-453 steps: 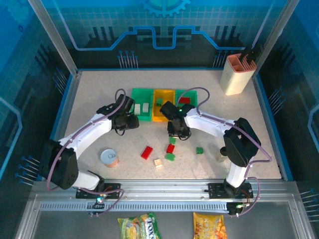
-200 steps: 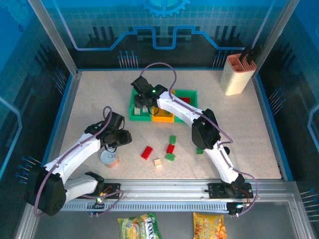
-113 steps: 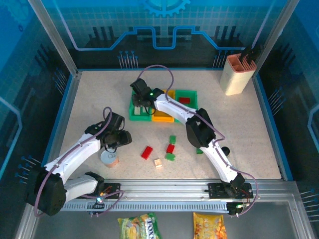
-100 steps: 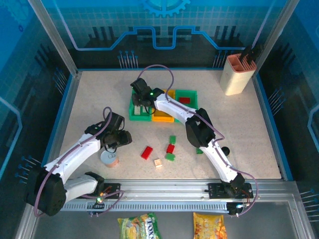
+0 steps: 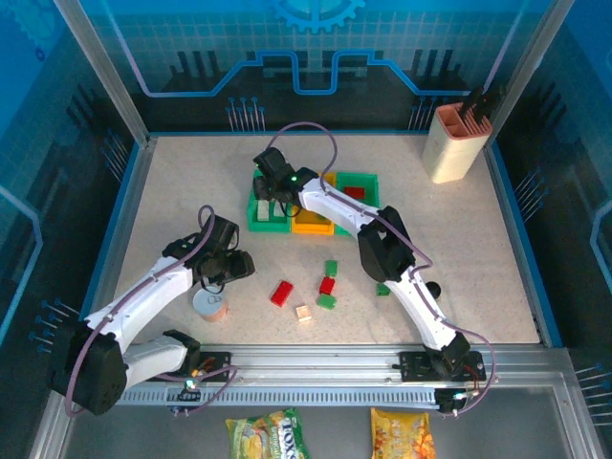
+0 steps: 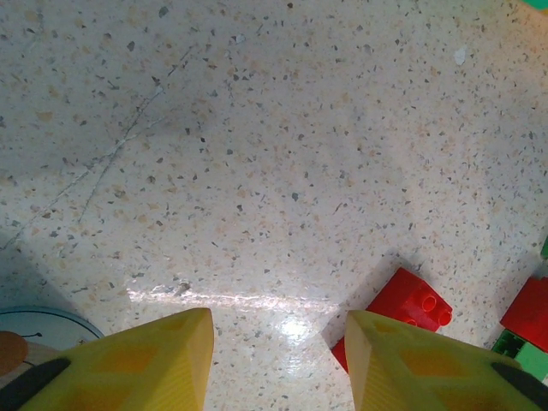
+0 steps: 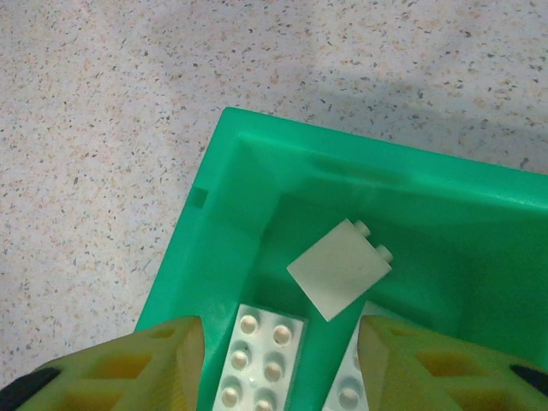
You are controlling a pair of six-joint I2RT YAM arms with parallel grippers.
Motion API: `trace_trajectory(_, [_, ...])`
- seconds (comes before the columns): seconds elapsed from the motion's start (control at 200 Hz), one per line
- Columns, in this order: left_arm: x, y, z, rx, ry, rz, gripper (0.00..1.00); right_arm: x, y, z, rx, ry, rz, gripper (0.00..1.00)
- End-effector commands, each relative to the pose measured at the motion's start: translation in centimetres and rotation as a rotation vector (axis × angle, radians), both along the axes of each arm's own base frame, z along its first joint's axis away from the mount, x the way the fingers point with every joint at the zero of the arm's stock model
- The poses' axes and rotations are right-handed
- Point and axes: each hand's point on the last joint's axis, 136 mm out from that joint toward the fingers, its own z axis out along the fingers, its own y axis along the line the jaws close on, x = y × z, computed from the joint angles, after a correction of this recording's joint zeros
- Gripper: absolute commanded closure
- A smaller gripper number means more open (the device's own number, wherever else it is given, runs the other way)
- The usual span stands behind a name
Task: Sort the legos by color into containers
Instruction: Place the lego in the container, then pick up the lego from the middle-left of the table.
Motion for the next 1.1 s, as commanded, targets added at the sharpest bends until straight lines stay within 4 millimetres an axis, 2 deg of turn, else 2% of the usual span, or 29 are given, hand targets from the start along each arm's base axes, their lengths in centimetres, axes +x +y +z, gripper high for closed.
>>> trace_trajectory(0.0, [-0.2, -0.6, -0.1, -0.032, 0.014, -0.005, 0.54, -0.4, -0.5, 5.3, 0.052, -0.065, 0.014, 0.49])
trace_trajectory(0.04, [-0.2, -0.9, -0.1, -0.031, 0.015, -0.014, 0.54, -0.7, -0.6, 4.9, 0.043, -0.056, 0.018, 0.49])
trace_trajectory(0.06, [-0.2, -1.0, -0.1, -0.03, 0.018, -0.017, 0.54, -1.0, -0.8, 6.5, 0.059, -0.073, 0.02, 0.49])
trace_trajectory(0.32, [-0.1, -3.0, 0.0, -0.013, 0.032, -0.082, 0.54, -3.4, -2.5, 9.2, 0.081, -0.066, 0.034, 0.49])
trace_trajectory(0.53, [-0.3, -5.1, -0.1, 0.023, 0.051, -0.156, 0.54, -5.4, -5.2, 10.8, 0.088, -0.067, 0.008, 0.49])
trace_trajectory(0.705, [-0.5, -6.8, -0.5, 0.069, 0.068, -0.268, 0.52, -6.8, -8.0, 11.1, 0.102, -0.046, -0.022, 0.49])
trace_trajectory(0.88, [-1.0, -7.7, -1.0, 0.157, 0.108, -0.386, 0.51, -8.2, -11.3, 10.3, 0.076, -0.018, -0.067, 0.5])
trace_trajectory(1.096, [-2.0, -9.5, -2.1, 0.217, 0.167, -0.512, 0.44, -9.5, -15.6, 9.6, 0.052, 0.005, -0.134, 0.5])
